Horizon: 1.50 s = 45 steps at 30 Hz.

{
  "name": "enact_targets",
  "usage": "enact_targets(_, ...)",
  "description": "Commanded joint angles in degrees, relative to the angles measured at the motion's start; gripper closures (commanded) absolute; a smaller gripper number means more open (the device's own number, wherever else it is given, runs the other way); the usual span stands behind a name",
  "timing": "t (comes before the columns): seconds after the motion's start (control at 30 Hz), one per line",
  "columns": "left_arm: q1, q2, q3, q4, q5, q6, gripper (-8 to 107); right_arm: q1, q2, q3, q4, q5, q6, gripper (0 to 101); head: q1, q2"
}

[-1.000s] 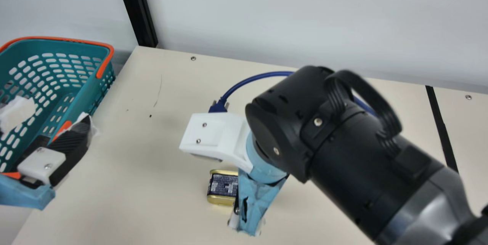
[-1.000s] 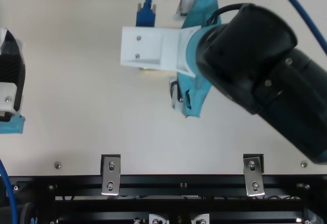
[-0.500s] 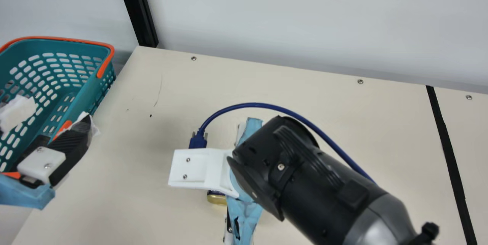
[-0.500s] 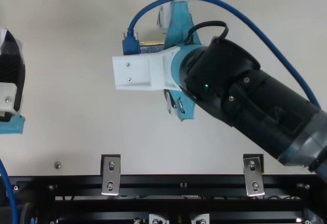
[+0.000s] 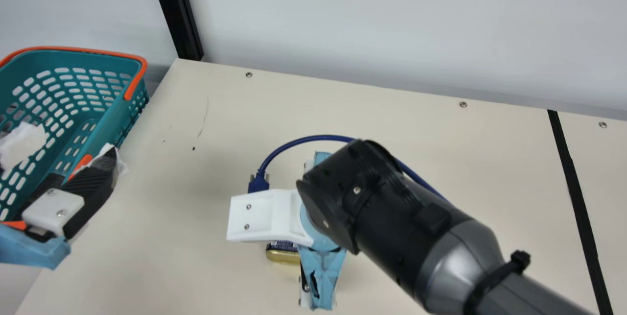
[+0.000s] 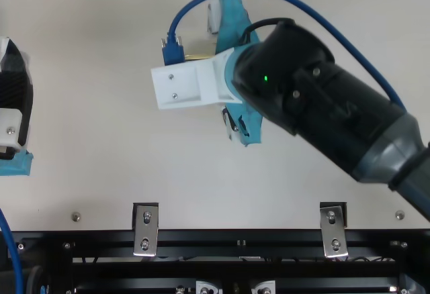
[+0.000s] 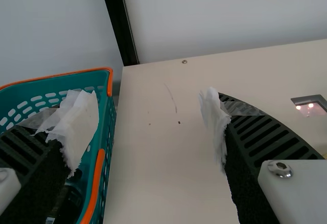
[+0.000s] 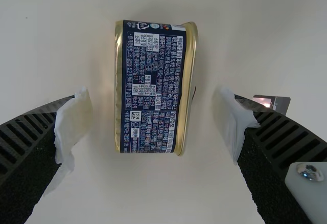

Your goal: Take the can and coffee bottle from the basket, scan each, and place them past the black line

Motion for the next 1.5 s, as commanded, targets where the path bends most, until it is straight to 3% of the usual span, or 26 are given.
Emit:
enact_targets(0.0, 0.00, 0.00, 0.00, 0.00, 0.00, 0.00, 9, -0.39, 0.62, -2.07, 1.29, 2.64, -1.45, 0, -0.14, -0.07)
enact_targets(0.27, 0.00, 0.00, 0.00, 0.00, 0.00, 0.00, 9, -1.16, 3.76, -7.98, 4.11, 10.44, -4.07, 0, -0.14, -0.07)
enact_targets(0.6, 0.00, 0.00, 0.00, 0.00, 0.00, 0.00, 9, -0.60, 6.78, -9.65, 3.13, 8.63, -1.62, 0, -0.14, -0.07)
enact_targets(0.63, 0.00, 0.00, 0.00, 0.00, 0.00, 0.00, 9, -0.58, 6.98, -9.63, 2.87, 8.22, -1.17, 25, -0.14, -0.07)
enact_targets(0.67, 0.00, 0.00, 0.00, 0.00, 0.00, 0.00, 9, -0.61, 7.14, -9.59, 2.58, 7.77, -0.73, 72, -0.14, -0.07)
enact_targets(0.7, 0.00, 0.00, 0.00, 0.00, 0.00, 0.00, 9, -0.65, 7.29, -9.51, 2.36, 7.28, -0.30, 101, -0.14, -0.07)
enact_targets(0.87, 0.00, 0.00, 0.00, 0.00, 0.00, 0.00, 9, -0.96, 6.45, -8.41, 1.04, 6.00, 1.70, 101, -0.14, -0.07)
enact_targets(1.17, 0.00, 0.00, 0.00, 0.00, 0.00, 0.00, 9, -4.66, -1.60, -4.25, 1.50, 7.14, 8.87, 101, -0.14, -0.07)
enact_targets(1.47, 0.00, 0.00, 0.00, 0.00, 0.00, 0.00, 9, -13.39, -5.94, 0.47, -7.47, 7.22, 27.22, 101, 0.53, -5.31)
